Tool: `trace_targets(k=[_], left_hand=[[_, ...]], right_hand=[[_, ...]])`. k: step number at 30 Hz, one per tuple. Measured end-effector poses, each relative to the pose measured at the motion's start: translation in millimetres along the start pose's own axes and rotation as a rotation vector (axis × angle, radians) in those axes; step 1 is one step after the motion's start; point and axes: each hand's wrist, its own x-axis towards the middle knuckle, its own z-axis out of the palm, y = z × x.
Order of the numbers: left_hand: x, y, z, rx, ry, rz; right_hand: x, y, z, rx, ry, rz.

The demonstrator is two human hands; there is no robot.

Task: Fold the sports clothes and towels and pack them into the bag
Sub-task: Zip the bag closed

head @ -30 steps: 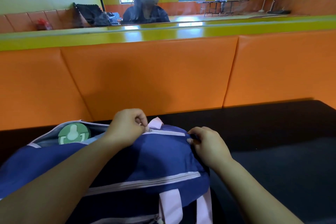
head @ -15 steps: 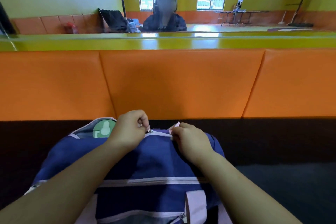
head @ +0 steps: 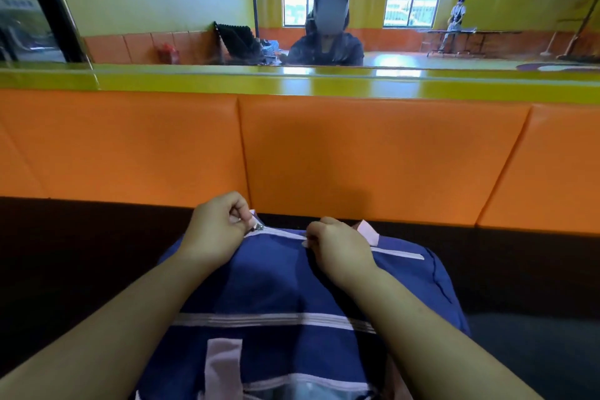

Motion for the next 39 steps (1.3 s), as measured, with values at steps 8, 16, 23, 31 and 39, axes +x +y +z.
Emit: trace_targets(k=[8, 16, 23, 31, 39], left_hand=[[-11, -20, -24, 0.012, 0.032, -0.045], [-19, -57, -72, 0.096, 0.156, -0.122], [-22, -57, -66, 0.187, 0.123, 0.002], [-50, -22, -50, 0.221, 0.108, 0.227], [-108, 17, 20, 0.011, -0.099, 0.466]], right_hand=[[-9, 6, 5, 0.016, 0.060, 0.062], [-11, 12, 4, -0.070, 0.061, 0.138], [-17, -2, -7, -0.161, 0.066, 0.102], [-60, 2, -28, -0.063, 0.141, -0.028], [-156, 44, -30, 0.031, 0.237, 0.025]])
